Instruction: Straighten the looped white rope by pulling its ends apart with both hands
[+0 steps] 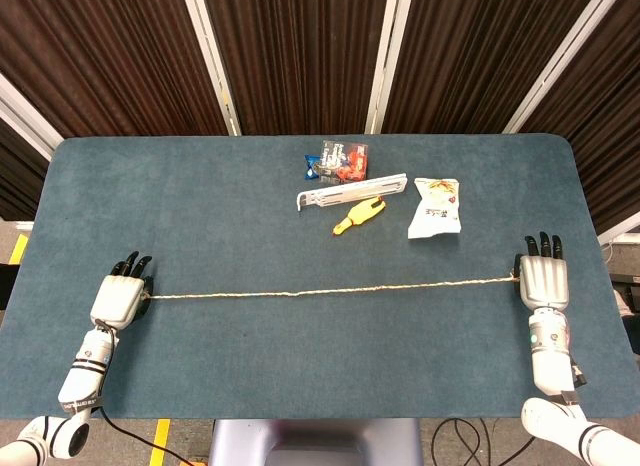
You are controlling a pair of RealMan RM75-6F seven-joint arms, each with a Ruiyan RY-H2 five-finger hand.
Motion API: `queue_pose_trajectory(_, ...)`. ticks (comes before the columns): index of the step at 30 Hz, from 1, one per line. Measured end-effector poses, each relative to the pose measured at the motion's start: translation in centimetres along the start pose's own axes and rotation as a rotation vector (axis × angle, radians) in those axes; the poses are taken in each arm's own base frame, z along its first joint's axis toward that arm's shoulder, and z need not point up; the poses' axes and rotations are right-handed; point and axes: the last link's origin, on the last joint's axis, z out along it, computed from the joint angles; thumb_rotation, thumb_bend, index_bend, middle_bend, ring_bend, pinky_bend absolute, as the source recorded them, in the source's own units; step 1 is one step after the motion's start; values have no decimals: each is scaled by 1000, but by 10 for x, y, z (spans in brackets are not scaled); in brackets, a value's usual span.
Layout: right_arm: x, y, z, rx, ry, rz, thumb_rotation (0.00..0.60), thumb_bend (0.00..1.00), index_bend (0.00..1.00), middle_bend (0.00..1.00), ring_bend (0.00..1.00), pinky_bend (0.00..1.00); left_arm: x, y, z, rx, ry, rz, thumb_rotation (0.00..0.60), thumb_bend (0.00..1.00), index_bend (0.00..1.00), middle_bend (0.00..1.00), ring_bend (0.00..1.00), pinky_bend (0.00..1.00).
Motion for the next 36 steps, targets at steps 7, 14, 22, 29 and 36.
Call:
queue_pose_trajectory(7, -7, 0, 0, 5, -31, -25, 600, 743, 520, 196, 0, 0, -3, 1, 0, -2, -24, 1, 600, 442, 264, 96, 0, 203)
queue_pose_trajectory(14, -13, 1, -1, 5, -76, -50, 600, 664, 81, 58, 0, 0, -6, 1, -1, -3, -62, -14, 600, 445, 0, 14, 0, 191)
queue_pose_trajectory(22, -8, 6, -4, -4, -75, -57, 600, 474, 0, 0, 0, 0, 2, -7, -9, 10, -75, -43, 600, 443, 0, 0, 0, 158)
queue_pose_trajectory(29, 8, 13, -25, 25, -30, -2, 600, 368, 0, 0, 0, 0, 24, -16, -29, -1, -1, -191, 600, 423, 0, 0, 0, 149)
queue_pose_trajectory(36, 25, 26, -60, 76, 53, 26, 600, 224, 0, 0, 0, 0, 51, -23, -68, -69, 116, -335, 600, 417, 0, 0, 0, 84)
